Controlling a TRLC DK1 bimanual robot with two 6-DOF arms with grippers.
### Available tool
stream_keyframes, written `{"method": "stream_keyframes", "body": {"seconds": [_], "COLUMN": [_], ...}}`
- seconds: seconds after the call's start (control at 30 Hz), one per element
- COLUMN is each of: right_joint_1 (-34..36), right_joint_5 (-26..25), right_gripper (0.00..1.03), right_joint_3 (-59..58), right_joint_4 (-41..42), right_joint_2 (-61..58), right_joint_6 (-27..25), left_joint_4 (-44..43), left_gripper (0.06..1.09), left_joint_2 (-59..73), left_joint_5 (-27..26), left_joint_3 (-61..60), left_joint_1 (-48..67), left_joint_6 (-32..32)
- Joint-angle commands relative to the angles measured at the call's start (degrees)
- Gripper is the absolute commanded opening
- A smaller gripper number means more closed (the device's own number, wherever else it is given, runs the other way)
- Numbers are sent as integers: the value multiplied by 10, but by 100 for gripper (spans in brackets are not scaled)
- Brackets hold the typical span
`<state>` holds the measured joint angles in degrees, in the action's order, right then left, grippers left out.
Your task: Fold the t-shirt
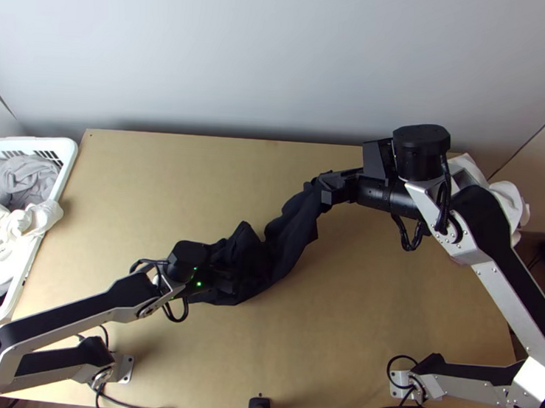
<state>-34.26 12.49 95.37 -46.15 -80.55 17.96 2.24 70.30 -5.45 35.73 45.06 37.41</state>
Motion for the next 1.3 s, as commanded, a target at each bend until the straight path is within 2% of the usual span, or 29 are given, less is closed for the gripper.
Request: {"method": "stream_keyframes", "body": {"seconds": [0.0, 0.13, 0.17, 0.2, 0.27, 0.3, 0.33, 0.67, 0.83, 1.07, 1.27], "right_joint_1": [-1, -1, -1, -1, -3, -4, -5, -5, -4, -2, 66], "right_joint_5": [0, 0, 0, 0, 1, 1, 1, 0, -1, -10, -25], "right_gripper": [3, 3, 3, 3, 3, 3, 3, 3, 3, 3, 3], "right_joint_3": [3, 3, 3, 3, 4, 6, 8, 8, 8, 24, 68], "right_joint_4": [1, 2, 2, 2, 3, 3, 3, 2, 2, 3, 4], "right_joint_2": [-1, -1, -2, -3, -6, -7, -8, -7, -7, -7, 18], "right_joint_6": [1, 1, 1, 1, 1, 2, 2, 1, 1, 1, 20], "left_joint_4": [20, 18, 12, 2, -19, -26, -25, -1, 86, 224, 298], "left_gripper": [95, 93, 84, 69, 27, 12, 10, 9, 9, 9, 9], "left_joint_2": [-31, -29, -26, -21, 1, 14, 26, 19, -45, -51, -79], "left_joint_5": [4, 3, 2, -1, -11, -11, -13, -49, -48, -53, -56], "left_joint_3": [-5, -5, -1, 2, 9, 15, 22, 45, 113, 289, 399], "left_joint_1": [-11, -17, -17, -18, -24, -24, -22, -15, -55, -139, -206], "left_joint_6": [-3, -1, -1, 0, 5, 6, 6, 21, -1, -47, -73]}}
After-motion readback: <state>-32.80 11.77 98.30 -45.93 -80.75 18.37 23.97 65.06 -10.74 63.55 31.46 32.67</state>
